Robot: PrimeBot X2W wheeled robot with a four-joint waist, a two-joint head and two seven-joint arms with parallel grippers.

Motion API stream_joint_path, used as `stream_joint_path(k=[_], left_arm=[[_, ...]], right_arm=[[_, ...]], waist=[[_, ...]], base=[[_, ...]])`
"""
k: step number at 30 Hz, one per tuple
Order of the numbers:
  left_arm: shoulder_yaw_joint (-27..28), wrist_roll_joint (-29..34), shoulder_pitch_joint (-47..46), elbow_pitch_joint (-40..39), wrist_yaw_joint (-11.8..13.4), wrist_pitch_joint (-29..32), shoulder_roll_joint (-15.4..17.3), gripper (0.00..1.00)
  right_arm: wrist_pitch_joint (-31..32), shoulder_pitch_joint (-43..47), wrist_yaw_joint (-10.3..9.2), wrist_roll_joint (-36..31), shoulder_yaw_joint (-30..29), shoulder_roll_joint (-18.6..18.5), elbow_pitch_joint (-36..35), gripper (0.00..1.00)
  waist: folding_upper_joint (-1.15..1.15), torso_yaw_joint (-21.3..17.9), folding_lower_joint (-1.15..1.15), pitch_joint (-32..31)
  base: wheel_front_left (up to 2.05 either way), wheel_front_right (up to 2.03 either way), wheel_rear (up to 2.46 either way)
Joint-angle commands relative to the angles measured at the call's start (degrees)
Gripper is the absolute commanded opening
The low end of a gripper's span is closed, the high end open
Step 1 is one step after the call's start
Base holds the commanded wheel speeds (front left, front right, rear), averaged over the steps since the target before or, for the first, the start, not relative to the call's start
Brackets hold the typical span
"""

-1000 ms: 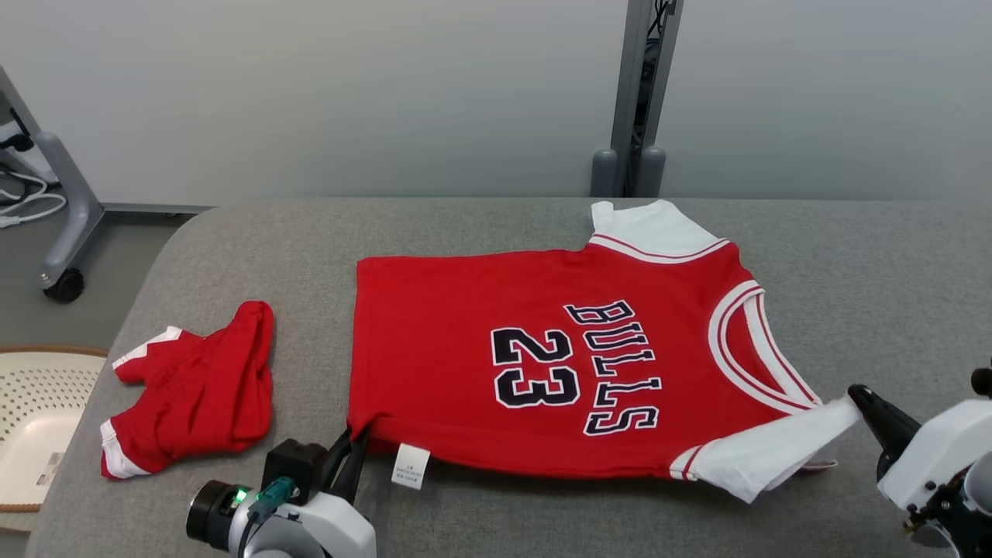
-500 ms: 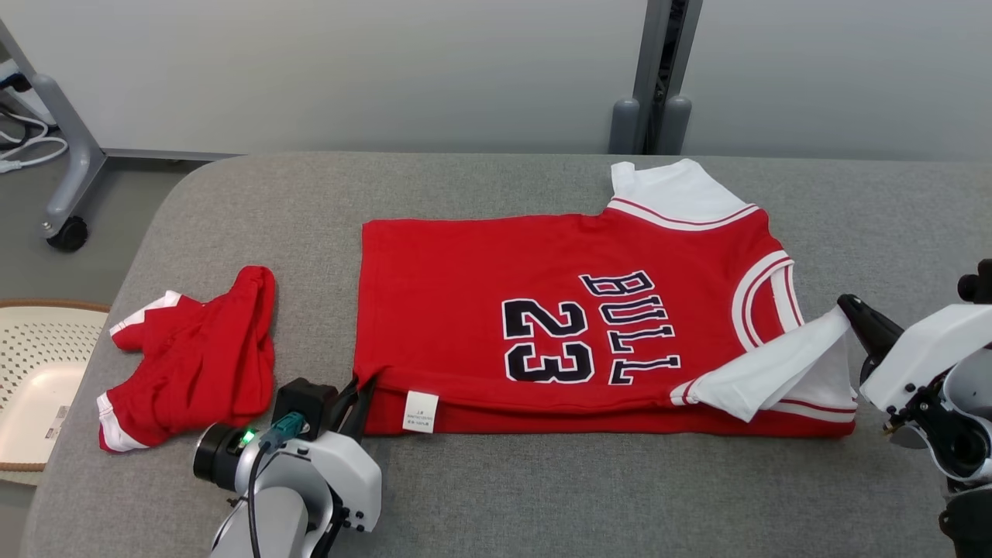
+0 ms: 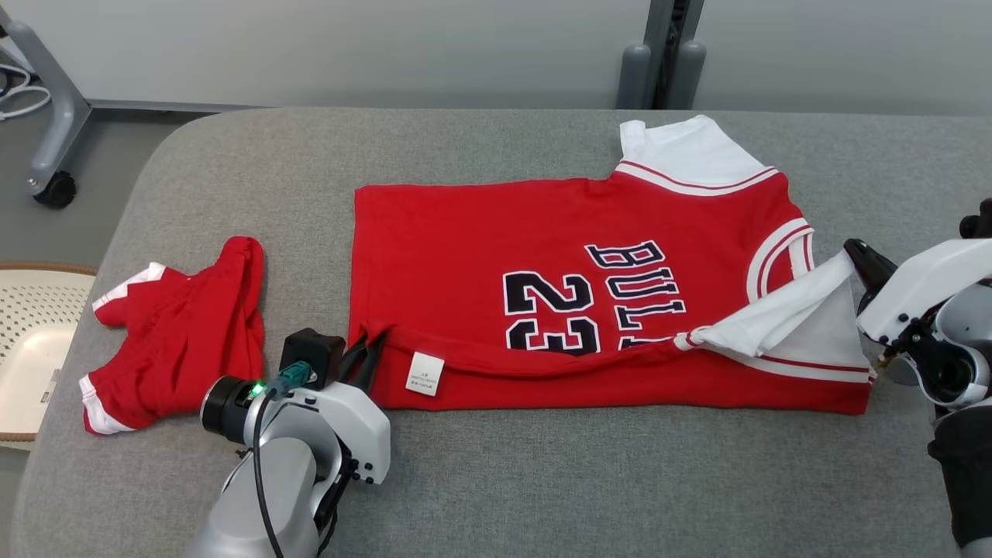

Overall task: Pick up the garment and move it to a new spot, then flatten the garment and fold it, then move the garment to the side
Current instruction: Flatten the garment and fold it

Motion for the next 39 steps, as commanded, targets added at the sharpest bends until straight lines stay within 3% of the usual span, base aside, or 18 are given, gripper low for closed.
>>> stream_joint_path(k=[1, 19, 39], left_arm=[[-0.65, -1.08, -1.62, 0.64, 0.26, -0.20, 0.20, 0.00], [-1.83, -4.22, -3.89, 0.04, 3.18, -0.20, 0.21, 0.00], [-2.37, -4.27, -4.27, 0.95, 3.43, -0.20, 0.21, 0.00]], right_arm=[[-0.97, -2.06, 0.00, -0.48, 0.12, -0.58, 1.97, 0.00], [-7.53, -9.30, 0.00, 0.61, 5.47, -1.53, 13.17, 0.00], [-15.04, -13.56, 0.00, 4.05, 12.14, -3.52, 18.90, 0.00]], waist=[[0.00, -0.06, 0.00, 1.06], [0.00, 0.34, 0.00, 4.13], [0.00, 1.23, 0.00, 5.56]], base=[[0.00, 0.00, 0.00], [0.00, 0.00, 0.00], [0.00, 0.00, 0.00]])
